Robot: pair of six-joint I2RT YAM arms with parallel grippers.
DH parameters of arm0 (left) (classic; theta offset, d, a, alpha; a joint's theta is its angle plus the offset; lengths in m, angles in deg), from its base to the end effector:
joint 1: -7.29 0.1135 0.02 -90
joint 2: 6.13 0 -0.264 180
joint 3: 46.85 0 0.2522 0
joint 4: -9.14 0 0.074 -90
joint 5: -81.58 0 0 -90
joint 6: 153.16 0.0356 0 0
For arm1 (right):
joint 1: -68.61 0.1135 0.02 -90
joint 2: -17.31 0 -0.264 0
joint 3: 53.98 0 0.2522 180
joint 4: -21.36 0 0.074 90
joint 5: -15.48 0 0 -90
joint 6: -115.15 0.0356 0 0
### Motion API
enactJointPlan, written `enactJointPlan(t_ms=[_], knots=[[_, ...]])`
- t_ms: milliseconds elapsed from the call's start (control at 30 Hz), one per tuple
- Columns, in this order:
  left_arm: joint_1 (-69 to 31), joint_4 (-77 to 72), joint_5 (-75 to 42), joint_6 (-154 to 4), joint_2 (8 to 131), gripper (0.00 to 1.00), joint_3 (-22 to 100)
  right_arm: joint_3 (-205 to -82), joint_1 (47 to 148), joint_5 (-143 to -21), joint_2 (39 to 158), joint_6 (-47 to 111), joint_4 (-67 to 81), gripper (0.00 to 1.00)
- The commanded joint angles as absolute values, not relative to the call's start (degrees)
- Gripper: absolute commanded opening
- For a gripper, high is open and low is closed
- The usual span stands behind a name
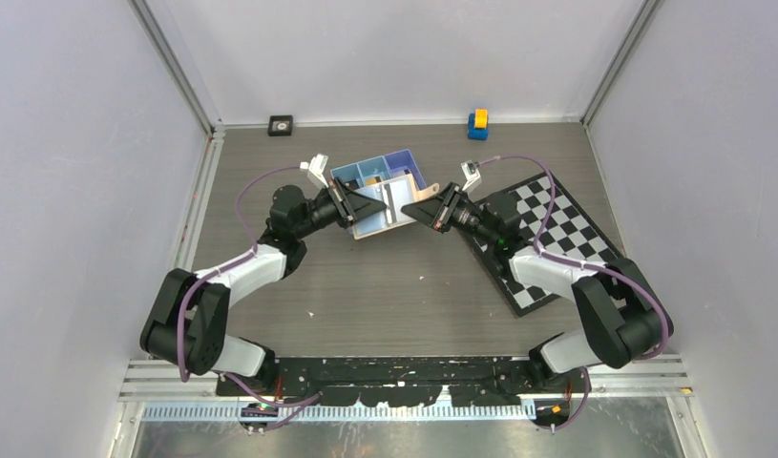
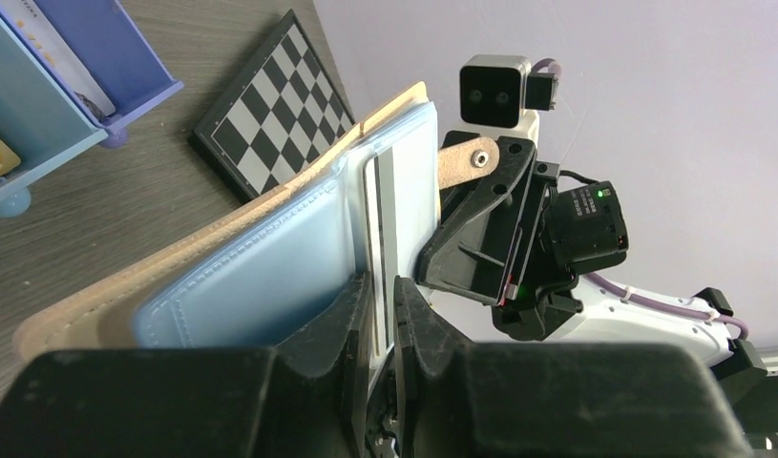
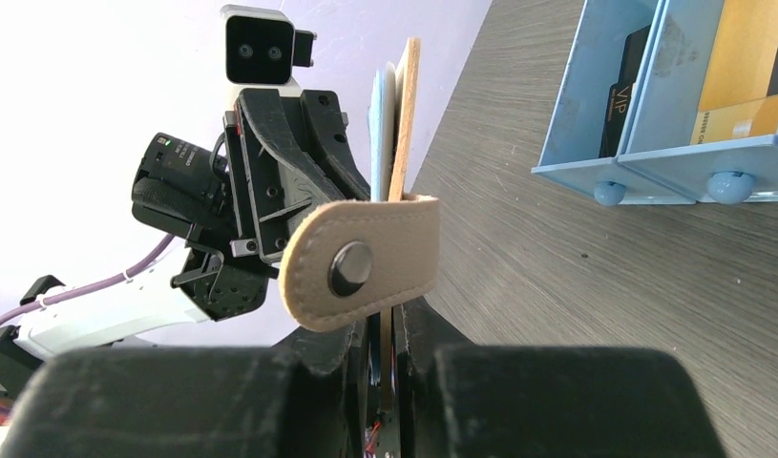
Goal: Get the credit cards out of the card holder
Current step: Remove the credit card from the card holder.
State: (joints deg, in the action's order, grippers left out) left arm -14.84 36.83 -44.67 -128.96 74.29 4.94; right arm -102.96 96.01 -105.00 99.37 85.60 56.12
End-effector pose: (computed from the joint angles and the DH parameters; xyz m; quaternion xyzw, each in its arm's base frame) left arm 0.2701 -0.1326 0.2513 -0.0495 0.7100 -0.6223 0.3258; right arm 0.2576 0.1539 0.2404 0.0104 0.6980 0.6121 0.3715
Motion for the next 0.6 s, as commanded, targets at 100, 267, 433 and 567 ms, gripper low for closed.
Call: enactJointPlan(t_ms=[100, 267, 433, 567], knots=[[-16.74, 47.72, -51.21, -132.39, 74.86, 0.15, 5.68, -105.41, 97.35, -109.23, 101.71, 86.92, 58.69, 0.17], [-16.79, 48.07, -50.94, -132.50, 75.01, 0.15, 5.59, -105.73, 97.35, -109.06, 101.87, 86.54, 57.43, 0.24], [-16.79, 37.49, -49.02, -128.35, 74.99, 0.15, 7.20, -105.13, 97.34, -109.07, 101.29, 86.52, 58.46, 0.23], [-16.79, 29.40, -46.87, -125.28, 74.43, 0.15, 8.36, -104.50, 97.35, -109.06, 100.44, 86.66, 59.93, 0.16]])
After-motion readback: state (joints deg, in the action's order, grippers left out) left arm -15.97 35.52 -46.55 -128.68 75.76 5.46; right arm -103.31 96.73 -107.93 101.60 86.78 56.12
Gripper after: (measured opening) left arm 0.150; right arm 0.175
